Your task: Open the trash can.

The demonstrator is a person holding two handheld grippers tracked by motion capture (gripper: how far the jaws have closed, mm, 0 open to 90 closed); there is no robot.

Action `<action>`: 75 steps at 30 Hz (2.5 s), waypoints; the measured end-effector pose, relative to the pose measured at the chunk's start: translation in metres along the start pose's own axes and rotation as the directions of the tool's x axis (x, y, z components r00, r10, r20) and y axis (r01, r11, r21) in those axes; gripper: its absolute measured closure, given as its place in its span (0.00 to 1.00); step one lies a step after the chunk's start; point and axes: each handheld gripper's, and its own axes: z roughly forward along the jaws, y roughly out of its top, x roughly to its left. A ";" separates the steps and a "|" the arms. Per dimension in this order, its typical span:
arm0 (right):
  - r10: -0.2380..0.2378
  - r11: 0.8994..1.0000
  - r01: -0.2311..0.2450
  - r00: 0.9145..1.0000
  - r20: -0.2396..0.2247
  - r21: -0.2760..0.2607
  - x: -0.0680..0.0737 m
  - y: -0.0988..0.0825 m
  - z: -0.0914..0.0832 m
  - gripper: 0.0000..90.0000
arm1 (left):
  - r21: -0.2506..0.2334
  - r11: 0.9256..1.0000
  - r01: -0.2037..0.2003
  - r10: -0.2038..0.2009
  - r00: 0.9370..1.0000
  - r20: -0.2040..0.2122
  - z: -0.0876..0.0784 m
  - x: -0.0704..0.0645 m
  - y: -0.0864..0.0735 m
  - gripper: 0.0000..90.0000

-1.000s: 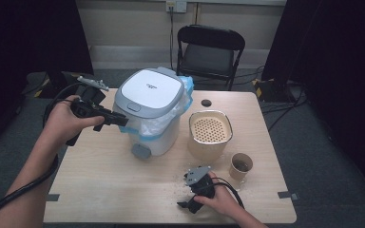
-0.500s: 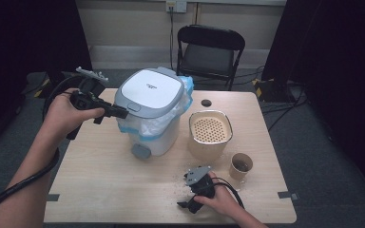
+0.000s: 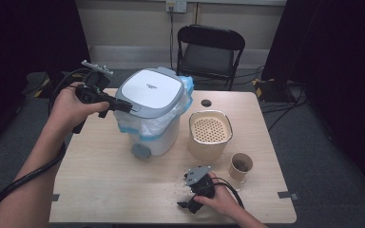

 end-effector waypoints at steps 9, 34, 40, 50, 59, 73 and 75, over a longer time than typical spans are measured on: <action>0.001 1.000 -0.001 1.000 0.000 0.000 0.000 0.000 0.000 0.00 | -0.016 1.000 0.011 -0.012 1.000 -0.027 0.004 0.004 0.009 0.94; 0.000 1.000 0.000 1.000 0.000 0.000 0.000 0.000 0.000 0.00 | 0.023 0.999 0.032 -0.030 0.997 -0.073 0.026 0.013 0.009 1.00; 0.000 1.000 0.000 1.000 0.000 0.000 0.000 0.000 0.000 0.00 | 0.028 0.999 0.027 -0.025 0.997 -0.078 0.026 0.012 0.009 1.00; 0.000 1.000 0.000 1.000 0.000 0.000 0.000 0.000 0.000 0.00 | 0.031 0.999 0.040 -0.037 0.997 -0.071 0.027 0.013 0.008 1.00; -0.001 1.000 0.001 1.000 0.001 0.001 0.000 0.000 0.000 0.00 | 0.025 0.999 0.036 -0.034 0.997 -0.076 0.024 0.013 0.006 1.00; 0.001 1.000 -0.001 1.000 0.003 -0.001 0.000 0.000 0.000 0.00 | -0.040 0.999 0.035 -0.036 0.999 -0.017 0.009 0.007 -0.011 0.84; 0.001 1.000 -0.001 1.000 0.002 -0.001 0.000 0.000 0.000 0.00 | -0.051 0.998 0.028 -0.028 1.000 -0.009 0.007 0.007 -0.017 0.82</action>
